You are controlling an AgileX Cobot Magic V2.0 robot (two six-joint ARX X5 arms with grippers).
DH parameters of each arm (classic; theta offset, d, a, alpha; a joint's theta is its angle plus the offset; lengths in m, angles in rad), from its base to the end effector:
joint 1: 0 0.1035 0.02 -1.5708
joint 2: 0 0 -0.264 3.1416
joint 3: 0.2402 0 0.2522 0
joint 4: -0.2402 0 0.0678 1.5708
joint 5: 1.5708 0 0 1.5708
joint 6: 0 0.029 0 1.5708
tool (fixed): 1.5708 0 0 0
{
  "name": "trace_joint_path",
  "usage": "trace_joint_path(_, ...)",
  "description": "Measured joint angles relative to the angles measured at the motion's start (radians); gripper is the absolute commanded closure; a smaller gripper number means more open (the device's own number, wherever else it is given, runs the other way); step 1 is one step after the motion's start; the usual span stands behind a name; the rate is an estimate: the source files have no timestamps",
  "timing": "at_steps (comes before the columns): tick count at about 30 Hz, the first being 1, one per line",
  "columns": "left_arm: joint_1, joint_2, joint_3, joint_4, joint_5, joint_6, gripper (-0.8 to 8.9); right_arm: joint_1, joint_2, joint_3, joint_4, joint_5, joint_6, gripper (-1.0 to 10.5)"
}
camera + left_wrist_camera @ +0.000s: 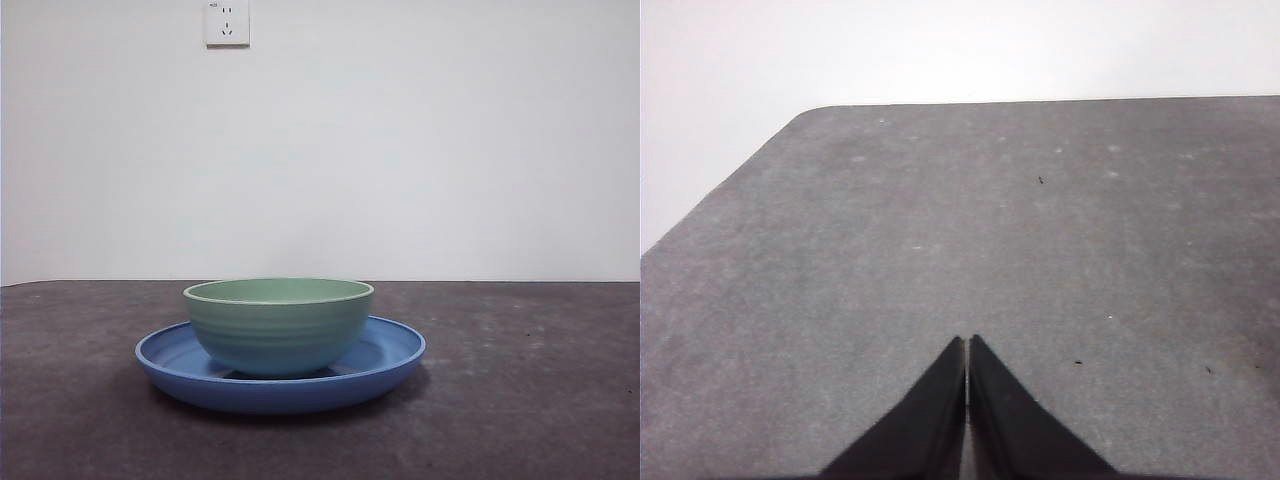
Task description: Place the green bowl on the blue plate
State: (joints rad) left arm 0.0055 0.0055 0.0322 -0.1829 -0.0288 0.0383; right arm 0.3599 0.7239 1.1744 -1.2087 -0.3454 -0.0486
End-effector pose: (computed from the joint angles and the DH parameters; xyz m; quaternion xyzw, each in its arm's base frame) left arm 0.0949 0.0014 0.1564 0.0200 0.0783 0.0156 0.9966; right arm 0.0767 0.0393 0.3736 -0.0239 0.3622 0.3298 0.8715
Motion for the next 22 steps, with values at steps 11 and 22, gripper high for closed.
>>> trace_joint_path(11,0.0,0.0,0.0,0.0,0.0,0.0,8.07,0.0,0.0,0.0,0.0,0.0,0.0,9.2)
trace_joint_path(22,0.0,0.0,0.0,0.0,0.0,0.0,8.07,-0.115,-0.089,-0.047,0.08,-0.044,0.0,9.2)
